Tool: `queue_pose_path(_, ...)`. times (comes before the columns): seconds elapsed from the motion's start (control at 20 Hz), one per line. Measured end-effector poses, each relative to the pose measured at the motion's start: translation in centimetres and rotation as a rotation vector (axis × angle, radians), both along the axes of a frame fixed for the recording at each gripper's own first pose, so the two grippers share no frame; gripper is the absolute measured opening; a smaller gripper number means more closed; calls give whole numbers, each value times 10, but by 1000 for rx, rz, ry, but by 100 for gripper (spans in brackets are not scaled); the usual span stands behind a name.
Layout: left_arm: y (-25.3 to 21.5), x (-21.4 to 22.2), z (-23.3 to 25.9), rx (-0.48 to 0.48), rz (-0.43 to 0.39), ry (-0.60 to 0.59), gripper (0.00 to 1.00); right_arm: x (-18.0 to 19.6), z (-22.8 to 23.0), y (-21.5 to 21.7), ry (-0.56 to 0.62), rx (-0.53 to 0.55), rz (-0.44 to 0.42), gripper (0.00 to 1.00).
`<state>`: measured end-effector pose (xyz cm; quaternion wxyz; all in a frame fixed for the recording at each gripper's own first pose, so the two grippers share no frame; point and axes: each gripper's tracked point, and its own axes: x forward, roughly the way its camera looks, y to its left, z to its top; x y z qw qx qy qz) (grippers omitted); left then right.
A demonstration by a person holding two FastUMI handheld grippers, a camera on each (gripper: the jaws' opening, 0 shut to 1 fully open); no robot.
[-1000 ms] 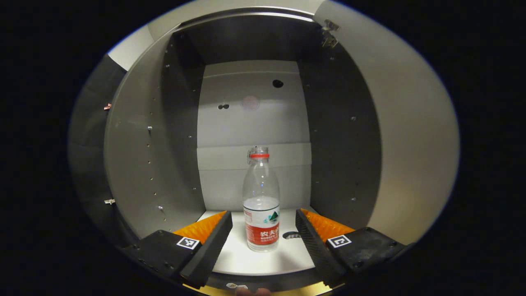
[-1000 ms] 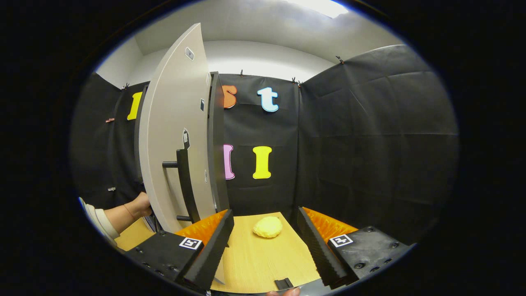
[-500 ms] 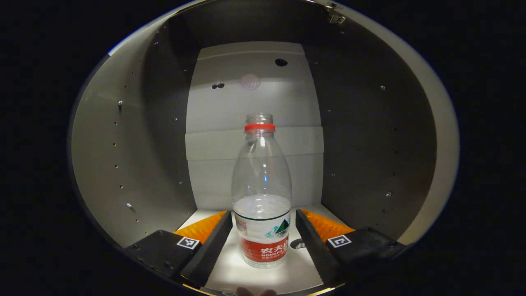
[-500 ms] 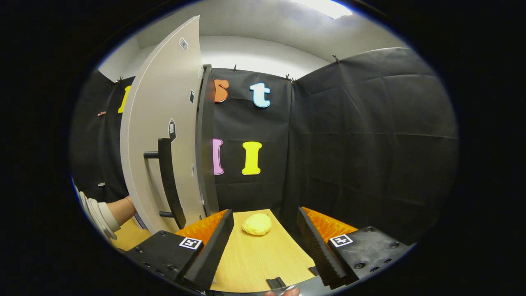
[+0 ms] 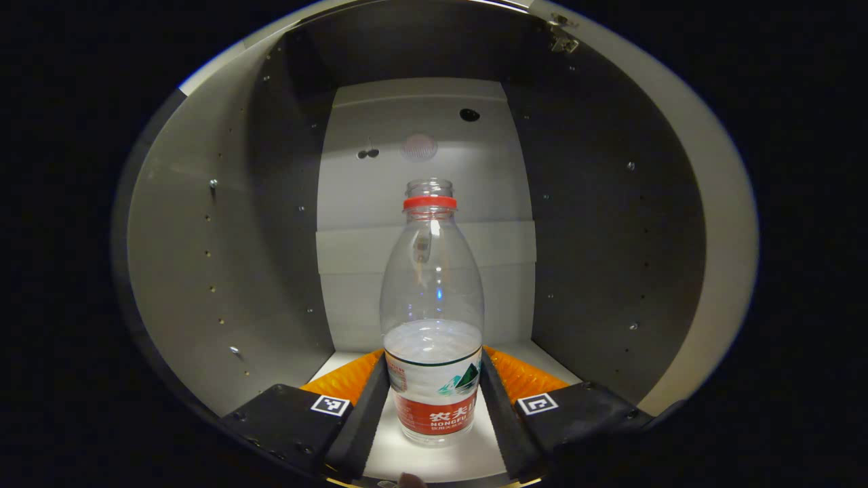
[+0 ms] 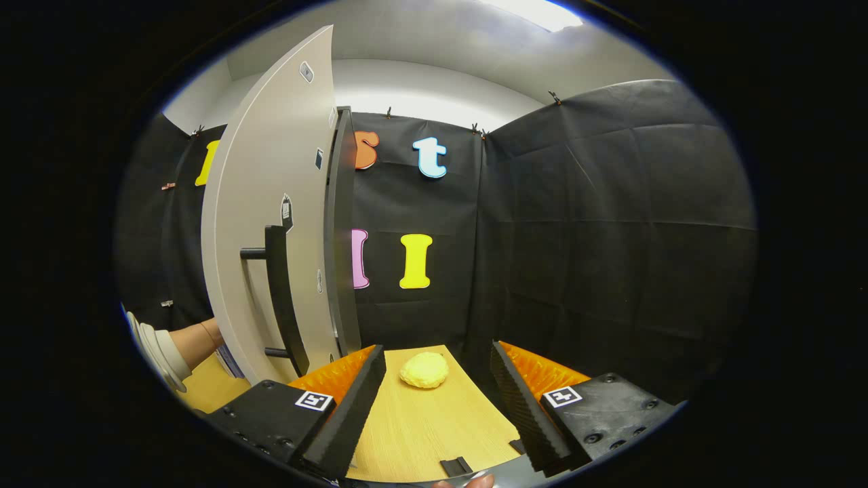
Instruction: Open the cabinet door with the right hand, grasp the bottle in the cabinet with the left hand and place it on the coaster, then close the cabinet door with the right hand.
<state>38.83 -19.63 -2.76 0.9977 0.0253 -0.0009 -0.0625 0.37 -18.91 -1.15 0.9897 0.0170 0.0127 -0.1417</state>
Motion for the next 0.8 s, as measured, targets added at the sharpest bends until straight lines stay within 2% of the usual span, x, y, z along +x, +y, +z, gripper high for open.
queue_pose_path(0.45,57,-111,37,3,-7,-65,75,-9,2,2,-33,49,30,96)
queue_pose_path(0.6,84,-147,33,11,11,-69,75,-5,1,4,-41,58,44,96)
queue_pose_path(0.8,123,-191,15,1,43,-69,74,4,6,-8,-78,48,-1,96)
